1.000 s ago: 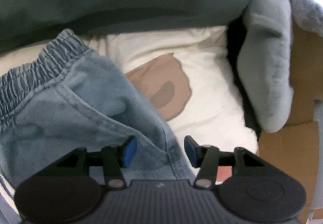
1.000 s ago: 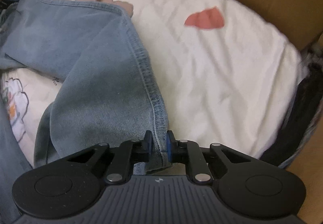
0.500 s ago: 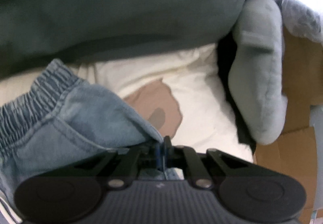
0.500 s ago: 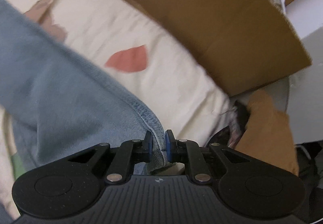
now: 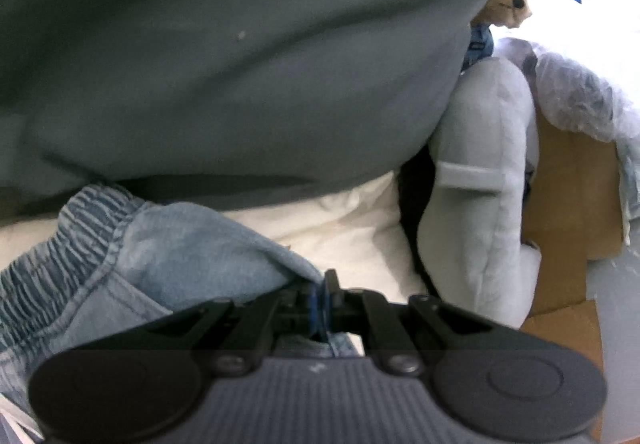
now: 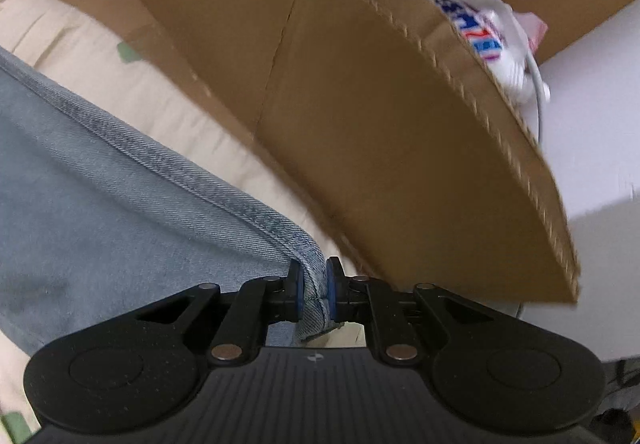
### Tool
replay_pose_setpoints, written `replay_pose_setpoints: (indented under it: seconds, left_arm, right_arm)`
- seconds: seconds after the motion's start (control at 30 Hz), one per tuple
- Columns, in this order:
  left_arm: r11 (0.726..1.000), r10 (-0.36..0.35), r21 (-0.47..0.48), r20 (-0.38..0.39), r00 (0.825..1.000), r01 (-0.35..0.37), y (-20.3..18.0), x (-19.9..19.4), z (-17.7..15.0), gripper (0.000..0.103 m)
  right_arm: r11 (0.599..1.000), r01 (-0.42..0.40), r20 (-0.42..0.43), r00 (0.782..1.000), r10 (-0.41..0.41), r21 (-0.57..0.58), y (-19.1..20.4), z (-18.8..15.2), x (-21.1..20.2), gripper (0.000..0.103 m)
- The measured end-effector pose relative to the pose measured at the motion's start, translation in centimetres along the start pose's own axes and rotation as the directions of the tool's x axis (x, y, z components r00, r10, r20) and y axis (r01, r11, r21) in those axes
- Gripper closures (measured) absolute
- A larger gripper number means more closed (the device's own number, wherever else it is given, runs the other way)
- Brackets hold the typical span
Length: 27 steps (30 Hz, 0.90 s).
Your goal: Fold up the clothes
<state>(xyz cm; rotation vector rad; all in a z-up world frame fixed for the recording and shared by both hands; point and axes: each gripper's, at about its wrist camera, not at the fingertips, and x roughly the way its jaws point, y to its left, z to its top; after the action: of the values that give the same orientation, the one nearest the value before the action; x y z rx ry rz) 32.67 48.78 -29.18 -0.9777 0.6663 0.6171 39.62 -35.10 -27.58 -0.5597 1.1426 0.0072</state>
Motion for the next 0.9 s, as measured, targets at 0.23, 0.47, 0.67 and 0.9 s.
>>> replay_pose_setpoints:
  seconds: [0.23, 0.47, 0.67, 0.9]
  left_arm:
    - [1.000, 0.004, -0.006, -0.030, 1.000, -0.004, -1.0, 1.7, 0.9, 0.100]
    - [0.999, -0.052, -0.022, -0.161, 0.986, 0.050, -0.2, 3.6, 0.9, 0.056]
    - [0.987, -0.107, 0.097, -0.213, 0.971, 0.130, -0.4, 0.9, 2.4, 0.040]
    - [0.978, -0.068, 0.186, -0.158, 0.985, 0.097, 1.4, -3.2, 4.2, 0.039]
  right_arm:
    - [1.000, 0.005, -0.058, 0.998, -0.005, -0.012, -0.2, 2.3, 2.2, 0.094]
    - [1.000, 0.024, -0.054, 0.998, -0.024, 0.014, 1.0, 2.6, 4.9, 0.073]
    - [0.999, -0.017, 0.026, 1.000, 0.017, 0.027, 3.1, 0.2, 3.1, 0.051]
    - [0.987, -0.090, 0.090, 0.993, 0.078, 0.135, 2.6, -4.1, 0.3, 0.050]
